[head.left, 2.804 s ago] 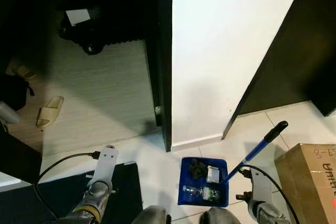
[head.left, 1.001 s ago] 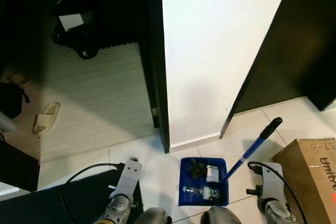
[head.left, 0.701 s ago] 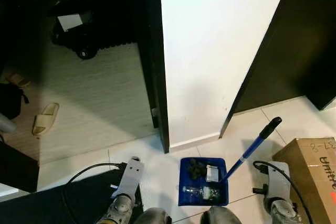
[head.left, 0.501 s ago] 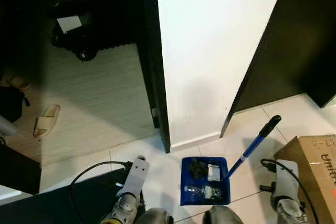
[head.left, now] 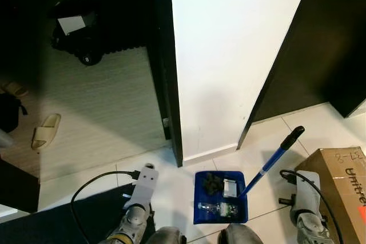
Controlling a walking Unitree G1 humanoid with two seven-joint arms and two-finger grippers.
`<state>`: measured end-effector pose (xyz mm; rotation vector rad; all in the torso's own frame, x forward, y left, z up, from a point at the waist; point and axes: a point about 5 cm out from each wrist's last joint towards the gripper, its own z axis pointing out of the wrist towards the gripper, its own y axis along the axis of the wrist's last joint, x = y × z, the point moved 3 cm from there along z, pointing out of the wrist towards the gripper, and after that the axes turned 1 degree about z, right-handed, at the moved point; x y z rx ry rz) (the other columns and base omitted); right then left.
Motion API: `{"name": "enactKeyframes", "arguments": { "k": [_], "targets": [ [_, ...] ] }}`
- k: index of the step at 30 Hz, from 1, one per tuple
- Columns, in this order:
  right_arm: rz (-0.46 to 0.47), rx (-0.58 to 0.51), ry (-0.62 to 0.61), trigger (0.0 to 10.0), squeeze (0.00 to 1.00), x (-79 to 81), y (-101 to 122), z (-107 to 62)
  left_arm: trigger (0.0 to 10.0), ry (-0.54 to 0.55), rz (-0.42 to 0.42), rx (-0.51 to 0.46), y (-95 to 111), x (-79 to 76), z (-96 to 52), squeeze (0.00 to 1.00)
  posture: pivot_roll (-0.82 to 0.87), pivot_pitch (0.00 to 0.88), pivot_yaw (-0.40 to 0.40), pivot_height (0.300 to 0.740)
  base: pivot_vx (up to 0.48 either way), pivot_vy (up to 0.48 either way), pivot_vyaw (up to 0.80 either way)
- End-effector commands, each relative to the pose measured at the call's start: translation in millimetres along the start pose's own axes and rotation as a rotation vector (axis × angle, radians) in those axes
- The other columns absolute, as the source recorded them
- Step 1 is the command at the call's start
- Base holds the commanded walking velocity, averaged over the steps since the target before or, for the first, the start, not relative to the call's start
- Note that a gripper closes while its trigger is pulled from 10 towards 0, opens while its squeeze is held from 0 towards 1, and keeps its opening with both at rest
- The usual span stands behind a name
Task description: Sweep floor
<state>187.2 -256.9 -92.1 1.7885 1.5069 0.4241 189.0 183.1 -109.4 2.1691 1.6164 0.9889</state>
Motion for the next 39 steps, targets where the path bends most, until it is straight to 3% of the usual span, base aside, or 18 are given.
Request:
{"name": "enactKeyframes", "arguments": {
  "k": [1,17,22,31,39],
  "targets": [
    [0.011,0.015,-0.011,10.0,0.00,0.2,-1,0.5,10.0,0.012,0.052,0.036,-11,12.4,0.2,0.00,-0.01,0.000,-0.008,0.740,0.000,0.000,0.00],
    [0.036,0.092,0.083,10.0,0.00,17.1,-21,-6.3,10.0,-0.004,0.047,0.075,-21,26.7,0.8,0.00,0.00,0.000,-0.004,0.740,0.000,0.000,0.00],
    [0.029,0.096,0.086,10.0,0.00,18.4,-24,-7.5,10.0,0.001,0.024,0.070,-21,29.0,0.6,0.00,0.00,0.000,0.006,0.740,0.000,0.000,0.00],
    [0.006,0.091,0.111,10.0,0.00,31.1,-21,-7.5,10.0,0.005,0.051,0.058,-17,36.7,2.7,0.00,-0.03,0.016,0.040,0.740,0.000,0.000,0.00],
    [0.015,0.020,0.021,10.0,0.00,21.1,-12,-6.6,10.0,0.010,0.043,0.054,-17,40.9,3.0,0.00,-0.03,0.047,0.061,0.740,0.000,0.000,0.00]
  ]
}}
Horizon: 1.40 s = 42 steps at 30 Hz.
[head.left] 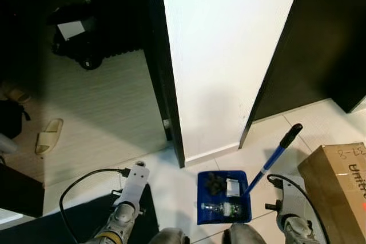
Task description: Sweep floor
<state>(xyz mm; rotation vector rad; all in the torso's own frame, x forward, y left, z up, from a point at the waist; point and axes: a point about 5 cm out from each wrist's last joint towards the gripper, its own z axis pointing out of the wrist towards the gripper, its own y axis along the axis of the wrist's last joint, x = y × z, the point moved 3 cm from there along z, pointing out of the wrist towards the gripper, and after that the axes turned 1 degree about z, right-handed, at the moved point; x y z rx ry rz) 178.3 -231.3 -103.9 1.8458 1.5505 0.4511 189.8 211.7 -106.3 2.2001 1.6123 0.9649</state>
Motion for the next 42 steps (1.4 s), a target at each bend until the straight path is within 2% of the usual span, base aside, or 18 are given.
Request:
{"name": "enactKeyframes", "arguments": {
  "k": [1,6,16,18,21,22,23,24,26,32,37,41,42],
  "targets": [
    [-0.005,-0.037,-0.049,10.0,0.00,-5.1,3,-0.8,10.0,0.022,0.029,0.034,-10,13.7,-0.6,0.00,-0.03,0.046,0.062,0.740,0.000,0.000,0.00],
    [-0.007,-0.049,-0.091,10.0,0.00,-9.7,1,-3.1,10.0,0.011,0.035,0.010,-8,14.9,-0.8,0.00,-0.02,0.060,0.065,0.740,0.000,0.000,0.00],
    [-0.005,-0.035,-0.069,10.0,0.00,-7.7,-9,-6.8,10.0,0.024,0.026,0.003,-10,18.5,-1.7,0.00,-0.01,0.060,0.065,0.740,0.000,0.000,0.00],
    [0.010,-0.010,-0.084,10.0,0.07,-11.7,-21,-11.7,10.0,0.042,0.008,0.006,-12,20.5,-2.3,0.00,0.00,0.068,0.063,0.740,0.000,0.000,0.00],
    [0.033,0.012,-0.096,10.0,0.10,-15.7,-31,-15.9,10.0,0.059,-0.012,0.008,-13,22.0,-2.8,0.00,0.00,0.061,0.064,0.740,0.000,0.000,0.00],
    [0.054,0.012,-0.094,10.0,0.56,-17.3,-34,-17.8,10.0,0.064,-0.022,0.007,-14,22.7,-2.9,0.00,0.00,0.067,0.065,0.740,0.000,0.000,0.00],
    [0.054,0.012,-0.094,10.0,0.56,-17.3,-34,-17.8,10.0,0.064,-0.022,0.007,-14,22.7,-2.9,0.00,0.00,0.067,0.065,0.740,0.000,0.000,0.00],
    [0.066,0.010,-0.092,10.0,1.00,-18.1,-36,-18.8,10.0,0.067,-0.029,0.007,-14,23.2,-3.0,0.00,0.00,0.067,0.065,0.740,0.000,0.000,0.00],
    [0.065,-0.023,-0.102,10.0,1.00,-24.9,-39,-23.7,10.0,0.071,-0.028,0.002,-13,25.1,-3.0,0.00,-0.01,0.073,0.072,0.740,0.000,0.000,0.00],
    [0.035,-0.058,-0.138,10.0,1.00,-32.0,-39,-27.2,10.0,0.070,-0.025,0.005,-14,25.6,-3.2,0.00,-0.01,0.071,0.078,0.740,0.000,0.000,0.00],
    [0.050,-0.128,-0.175,10.0,1.00,-38.1,-28,-26.9,10.0,0.079,-0.031,-0.001,-14,26.6,-3.3,0.00,-0.01,0.077,0.079,0.740,0.000,0.000,0.00],
    [0.015,-0.159,-0.174,10.0,1.00,-37.3,-18,-23.9,10.0,0.082,-0.023,0.001,-14,27.2,-3.2,0.00,-0.02,0.079,0.081,0.740,0.000,0.000,0.00],
    [0.009,-0.177,-0.171,10.0,0.82,-36.3,-13,-22.5,10.0,0.082,-0.022,0.002,-14,27.4,-3.2,0.00,-0.02,0.079,0.080,0.740,0.000,0.000,0.00]
  ]
}}
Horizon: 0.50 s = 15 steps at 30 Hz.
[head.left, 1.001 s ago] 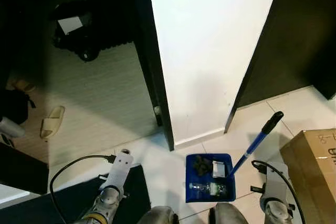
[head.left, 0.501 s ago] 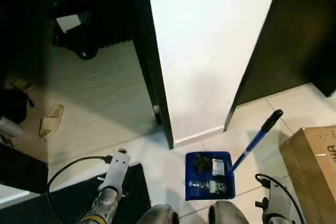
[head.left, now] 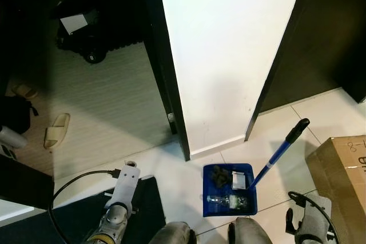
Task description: Sweep floor
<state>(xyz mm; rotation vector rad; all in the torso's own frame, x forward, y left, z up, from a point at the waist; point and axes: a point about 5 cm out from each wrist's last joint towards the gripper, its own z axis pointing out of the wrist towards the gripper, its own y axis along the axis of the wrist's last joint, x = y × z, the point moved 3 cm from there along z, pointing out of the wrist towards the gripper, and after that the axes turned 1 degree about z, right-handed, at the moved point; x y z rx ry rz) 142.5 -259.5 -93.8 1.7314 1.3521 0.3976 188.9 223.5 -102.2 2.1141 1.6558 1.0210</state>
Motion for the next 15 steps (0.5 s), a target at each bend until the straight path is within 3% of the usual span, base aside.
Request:
{"name": "enactKeyframes", "arguments": {
  "k": [1,15],
  "targets": [
    [-0.008,-0.052,0.004,10.0,0.00,2.4,11,3.2,10.0,0.042,0.037,0.035,-11,16.0,-1.3,0.00,-0.02,0.080,0.076,0.740,0.000,0.000,0.00],
    [-0.003,-0.273,0.061,10.0,0.00,5.2,77,26.1,10.0,0.065,0.020,0.046,-12,16.5,-1.6,0.00,-0.01,0.093,0.039,0.740,0.000,0.000,0.00]
  ]
}}
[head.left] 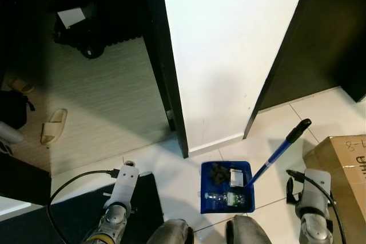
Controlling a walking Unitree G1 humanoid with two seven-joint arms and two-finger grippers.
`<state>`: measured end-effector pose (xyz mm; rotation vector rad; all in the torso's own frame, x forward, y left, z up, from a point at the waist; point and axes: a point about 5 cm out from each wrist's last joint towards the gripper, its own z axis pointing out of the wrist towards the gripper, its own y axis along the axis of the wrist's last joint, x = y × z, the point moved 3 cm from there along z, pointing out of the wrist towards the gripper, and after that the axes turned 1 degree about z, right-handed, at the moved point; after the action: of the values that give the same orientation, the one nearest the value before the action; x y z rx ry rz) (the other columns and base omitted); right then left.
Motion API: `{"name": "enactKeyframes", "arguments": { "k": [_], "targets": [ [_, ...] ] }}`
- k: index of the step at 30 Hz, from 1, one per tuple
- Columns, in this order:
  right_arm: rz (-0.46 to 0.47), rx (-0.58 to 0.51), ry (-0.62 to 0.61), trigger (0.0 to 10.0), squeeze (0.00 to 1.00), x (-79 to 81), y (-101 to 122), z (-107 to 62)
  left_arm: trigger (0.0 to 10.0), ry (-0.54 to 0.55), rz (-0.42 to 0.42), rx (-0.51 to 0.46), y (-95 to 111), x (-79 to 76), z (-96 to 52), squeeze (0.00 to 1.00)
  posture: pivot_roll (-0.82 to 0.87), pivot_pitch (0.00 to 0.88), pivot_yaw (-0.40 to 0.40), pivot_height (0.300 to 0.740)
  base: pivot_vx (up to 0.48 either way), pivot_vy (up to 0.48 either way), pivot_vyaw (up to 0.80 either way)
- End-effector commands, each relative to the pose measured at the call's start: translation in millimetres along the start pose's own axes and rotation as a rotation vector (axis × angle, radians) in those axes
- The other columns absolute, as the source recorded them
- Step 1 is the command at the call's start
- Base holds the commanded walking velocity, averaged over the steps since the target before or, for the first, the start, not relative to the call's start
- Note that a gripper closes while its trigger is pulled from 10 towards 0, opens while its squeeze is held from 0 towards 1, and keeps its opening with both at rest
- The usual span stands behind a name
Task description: Sweep floor
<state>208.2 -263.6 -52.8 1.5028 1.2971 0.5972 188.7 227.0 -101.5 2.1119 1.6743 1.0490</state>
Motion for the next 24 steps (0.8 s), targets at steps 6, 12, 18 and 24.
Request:
{"name": "enactKeyframes", "arguments": {
  "k": [6,12,18,24],
  "targets": [
    [0.014,-0.071,0.059,10.0,0.00,-2.6,27,17.2,10.0,0.048,0.014,0.045,-11,13.9,-1.2,0.00,0.01,0.101,0.023,0.740,0.000,0.000,0.00],
    [0.030,-0.086,0.081,10.0,0.00,-0.3,34,22.3,10.0,0.058,0.013,0.050,-11,15.4,-0.7,0.00,0.02,0.105,0.019,0.740,0.000,0.000,0.00],
    [0.105,-0.099,0.107,10.0,0.00,4.9,45,29.3,10.0,0.065,0.016,0.057,-10,17.8,0.2,0.00,0.04,0.103,0.020,0.740,0.000,0.000,0.00],
    [0.140,-0.100,0.121,10.0,0.00,7.6,50,33.1,10.0,0.068,0.018,0.058,-9,19.0,0.6,0.00,0.05,0.094,0.025,0.740,0.000,0.000,0.00]
  ]
}}
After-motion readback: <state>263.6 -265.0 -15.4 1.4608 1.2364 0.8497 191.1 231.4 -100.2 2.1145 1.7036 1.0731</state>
